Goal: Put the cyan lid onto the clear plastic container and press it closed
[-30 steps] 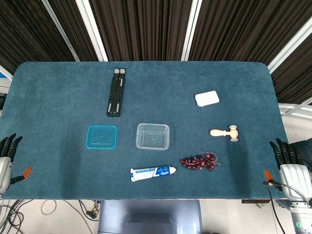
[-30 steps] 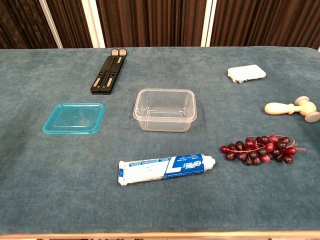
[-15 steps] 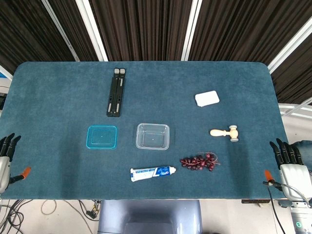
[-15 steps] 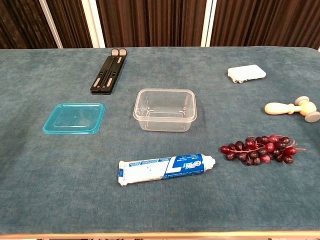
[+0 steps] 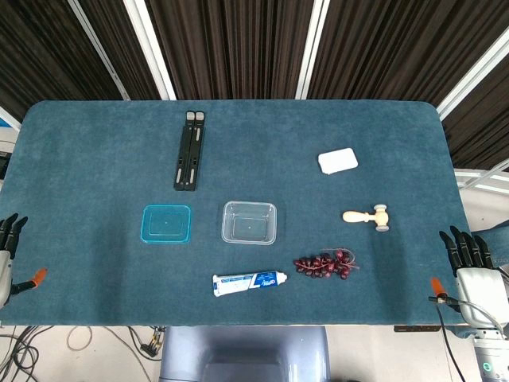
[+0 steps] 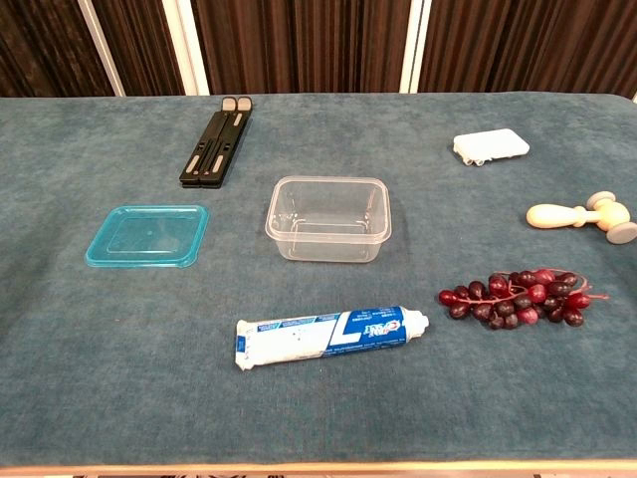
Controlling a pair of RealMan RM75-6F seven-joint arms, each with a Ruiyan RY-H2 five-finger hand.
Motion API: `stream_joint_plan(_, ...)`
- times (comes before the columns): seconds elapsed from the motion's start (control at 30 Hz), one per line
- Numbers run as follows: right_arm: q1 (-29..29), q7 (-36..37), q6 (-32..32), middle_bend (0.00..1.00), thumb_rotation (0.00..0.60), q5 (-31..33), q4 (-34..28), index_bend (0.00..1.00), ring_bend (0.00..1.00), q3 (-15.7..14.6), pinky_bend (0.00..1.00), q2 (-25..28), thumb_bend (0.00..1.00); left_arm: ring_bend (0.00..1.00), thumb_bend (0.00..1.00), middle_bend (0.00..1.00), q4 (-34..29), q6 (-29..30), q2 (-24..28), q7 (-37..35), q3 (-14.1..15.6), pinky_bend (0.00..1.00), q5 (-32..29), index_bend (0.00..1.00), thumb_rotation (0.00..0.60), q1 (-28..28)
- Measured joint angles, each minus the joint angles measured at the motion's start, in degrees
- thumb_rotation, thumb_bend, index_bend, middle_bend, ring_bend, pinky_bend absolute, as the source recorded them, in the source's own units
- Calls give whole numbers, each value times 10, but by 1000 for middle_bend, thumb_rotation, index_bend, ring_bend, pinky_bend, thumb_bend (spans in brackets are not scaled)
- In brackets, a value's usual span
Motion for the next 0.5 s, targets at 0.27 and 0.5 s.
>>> stream_joint_plan(0.27,-1,8,-1,0,600,5,-3,36,0,1,0,0,363,0,163,2,30,-52,7,-37,-12,0,-2,49,600,-32)
stream_joint_plan(0.5,1,17,-10,0,600,21,-11,35,0,6,0,0,362,0,130,6,40,-186,19,-29,-32,0,-53,49,600,-104)
